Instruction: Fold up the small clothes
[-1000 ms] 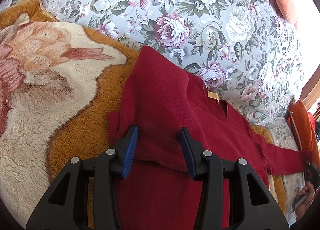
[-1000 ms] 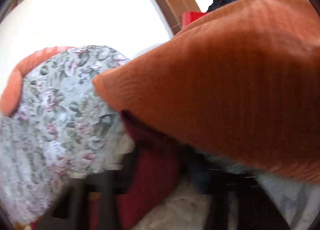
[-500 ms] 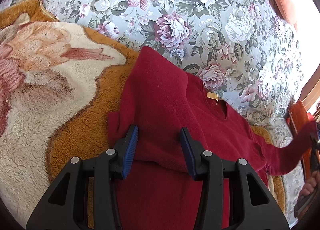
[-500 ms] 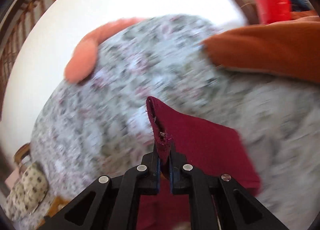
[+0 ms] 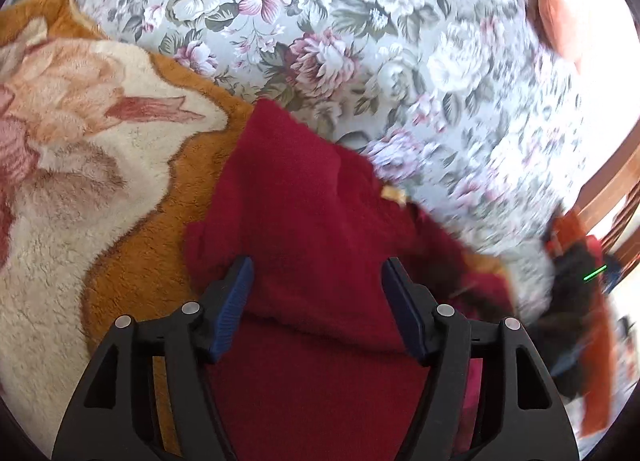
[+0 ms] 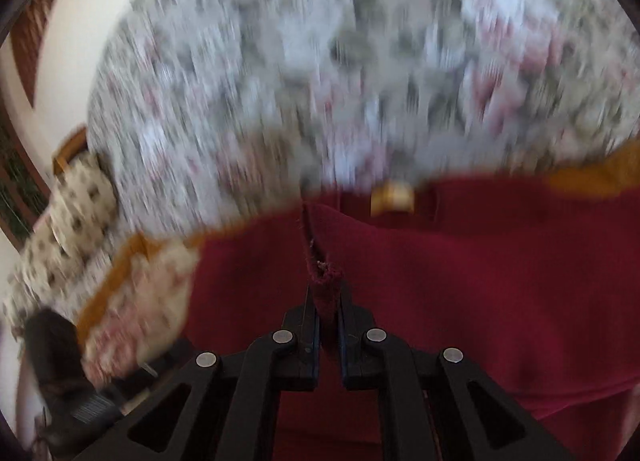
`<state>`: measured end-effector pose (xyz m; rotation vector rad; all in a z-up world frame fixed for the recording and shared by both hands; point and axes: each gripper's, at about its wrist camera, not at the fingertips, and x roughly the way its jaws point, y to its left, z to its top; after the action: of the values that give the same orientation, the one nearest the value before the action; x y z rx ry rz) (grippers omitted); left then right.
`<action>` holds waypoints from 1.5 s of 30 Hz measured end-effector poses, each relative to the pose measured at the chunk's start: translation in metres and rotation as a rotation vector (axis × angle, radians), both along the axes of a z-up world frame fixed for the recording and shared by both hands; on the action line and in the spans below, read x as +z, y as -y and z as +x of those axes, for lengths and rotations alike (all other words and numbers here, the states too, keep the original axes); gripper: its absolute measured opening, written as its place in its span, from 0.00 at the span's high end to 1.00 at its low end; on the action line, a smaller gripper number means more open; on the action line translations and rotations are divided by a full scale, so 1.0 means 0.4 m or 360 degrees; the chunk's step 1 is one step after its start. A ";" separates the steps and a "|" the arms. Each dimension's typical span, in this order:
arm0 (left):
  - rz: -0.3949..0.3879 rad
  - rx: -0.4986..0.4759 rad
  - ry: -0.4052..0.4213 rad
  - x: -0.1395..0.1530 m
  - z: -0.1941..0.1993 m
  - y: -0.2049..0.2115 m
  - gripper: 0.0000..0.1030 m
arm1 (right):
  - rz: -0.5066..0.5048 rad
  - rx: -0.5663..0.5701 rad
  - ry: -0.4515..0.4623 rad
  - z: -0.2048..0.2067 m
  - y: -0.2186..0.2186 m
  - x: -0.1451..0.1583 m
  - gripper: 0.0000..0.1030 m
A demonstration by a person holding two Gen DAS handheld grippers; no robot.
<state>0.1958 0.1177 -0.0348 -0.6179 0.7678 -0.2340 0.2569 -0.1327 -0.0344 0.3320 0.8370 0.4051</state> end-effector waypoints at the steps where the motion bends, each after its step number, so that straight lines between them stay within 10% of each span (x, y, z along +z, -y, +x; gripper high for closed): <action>1: -0.0041 -0.0005 0.0016 0.015 0.001 0.001 0.35 | -0.0043 0.0024 -0.0076 0.006 -0.018 -0.035 0.92; 6: -0.0115 -0.0249 0.0096 0.089 0.077 0.097 0.29 | 0.0117 0.0093 -0.0105 0.003 -0.006 -0.045 0.55; 12: -0.0248 -0.0444 -0.0249 0.003 0.208 0.197 0.29 | 0.0057 0.0166 -0.0119 -0.030 0.028 -0.001 0.54; 20: -0.0442 -0.0459 -0.0345 -0.036 0.235 0.233 0.29 | 0.0115 -0.0277 0.0043 -0.094 0.281 0.077 0.54; 28: -0.0068 -0.0389 -0.0466 -0.047 0.235 0.271 0.94 | 0.0380 -0.0771 0.0113 -0.165 0.555 0.104 0.52; 37: 0.0111 -0.0300 -0.0047 0.181 0.179 0.189 0.95 | 0.0621 -0.0984 -0.0067 -0.183 0.669 0.041 0.52; 45: 0.0235 -0.0180 -0.0264 0.074 0.209 0.025 0.95 | 0.0557 -0.0983 -0.0096 -0.182 0.659 0.037 0.52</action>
<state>0.2795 0.1079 -0.0053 -0.4579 0.9727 -0.2292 0.1842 -0.3961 -0.0195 0.9020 0.6772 -0.0417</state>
